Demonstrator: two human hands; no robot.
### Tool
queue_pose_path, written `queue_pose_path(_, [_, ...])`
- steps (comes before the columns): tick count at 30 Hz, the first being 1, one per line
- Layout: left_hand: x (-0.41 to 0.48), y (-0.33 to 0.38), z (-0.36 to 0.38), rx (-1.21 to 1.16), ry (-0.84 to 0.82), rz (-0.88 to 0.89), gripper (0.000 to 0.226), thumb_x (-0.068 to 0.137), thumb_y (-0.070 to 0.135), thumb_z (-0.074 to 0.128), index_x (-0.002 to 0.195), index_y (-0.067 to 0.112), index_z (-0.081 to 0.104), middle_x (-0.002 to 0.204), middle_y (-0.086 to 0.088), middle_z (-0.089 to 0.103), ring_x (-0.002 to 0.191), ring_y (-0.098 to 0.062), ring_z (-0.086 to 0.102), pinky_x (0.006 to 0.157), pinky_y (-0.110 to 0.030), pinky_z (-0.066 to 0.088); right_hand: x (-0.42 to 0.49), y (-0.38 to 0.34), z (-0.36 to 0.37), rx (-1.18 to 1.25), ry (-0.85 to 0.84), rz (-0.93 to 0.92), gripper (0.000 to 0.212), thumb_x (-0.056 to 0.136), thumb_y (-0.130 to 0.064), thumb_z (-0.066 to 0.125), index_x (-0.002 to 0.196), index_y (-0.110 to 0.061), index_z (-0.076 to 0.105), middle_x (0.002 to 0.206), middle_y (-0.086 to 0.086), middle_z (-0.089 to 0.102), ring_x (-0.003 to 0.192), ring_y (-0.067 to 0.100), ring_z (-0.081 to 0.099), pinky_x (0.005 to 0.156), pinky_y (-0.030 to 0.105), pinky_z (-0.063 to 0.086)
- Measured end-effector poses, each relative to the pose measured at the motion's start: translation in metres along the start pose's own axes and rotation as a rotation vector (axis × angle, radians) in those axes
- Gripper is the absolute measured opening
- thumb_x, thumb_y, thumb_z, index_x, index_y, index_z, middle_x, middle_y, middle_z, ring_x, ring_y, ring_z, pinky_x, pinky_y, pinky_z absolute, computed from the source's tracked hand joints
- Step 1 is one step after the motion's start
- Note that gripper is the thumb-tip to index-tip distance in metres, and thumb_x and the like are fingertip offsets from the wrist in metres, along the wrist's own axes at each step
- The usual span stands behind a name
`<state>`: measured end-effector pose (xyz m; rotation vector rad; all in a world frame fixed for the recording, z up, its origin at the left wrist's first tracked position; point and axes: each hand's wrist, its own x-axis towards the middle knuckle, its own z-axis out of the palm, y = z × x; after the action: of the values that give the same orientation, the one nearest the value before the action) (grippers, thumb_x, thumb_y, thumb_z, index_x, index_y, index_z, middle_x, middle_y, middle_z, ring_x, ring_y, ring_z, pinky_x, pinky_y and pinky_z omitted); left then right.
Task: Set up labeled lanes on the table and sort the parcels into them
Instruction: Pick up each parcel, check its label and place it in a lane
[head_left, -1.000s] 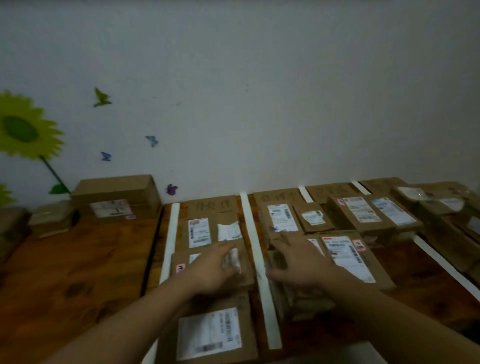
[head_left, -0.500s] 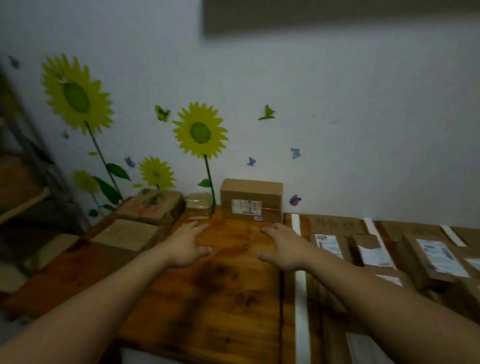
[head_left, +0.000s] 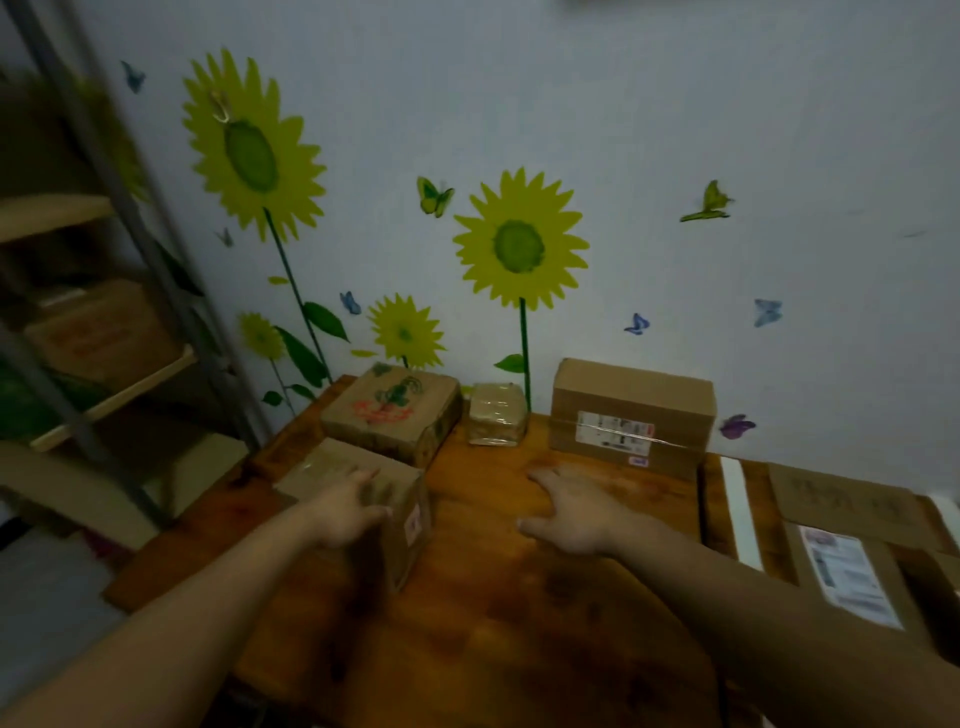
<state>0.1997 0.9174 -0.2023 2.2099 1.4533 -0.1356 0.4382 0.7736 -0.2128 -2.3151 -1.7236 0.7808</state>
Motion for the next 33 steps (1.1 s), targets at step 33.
queue_pose_path(33, [0.059, -0.072, -0.025, -1.041, -0.388, -0.052, 0.026, 0.098, 0.047, 0.039, 0.100, 0.025, 0.053, 0.098, -0.002, 0.060, 0.085, -0.021, 0.056, 0.071, -0.043, 0.051, 0.021, -0.132, 0.077, 1.200, 0.561, 0.557, 0.034, 0.083, -0.049, 0.065, 0.099, -0.019, 0.061, 0.106, 0.007, 0.065, 0.099, 0.025, 0.061, 0.094, 0.048, 0.048])
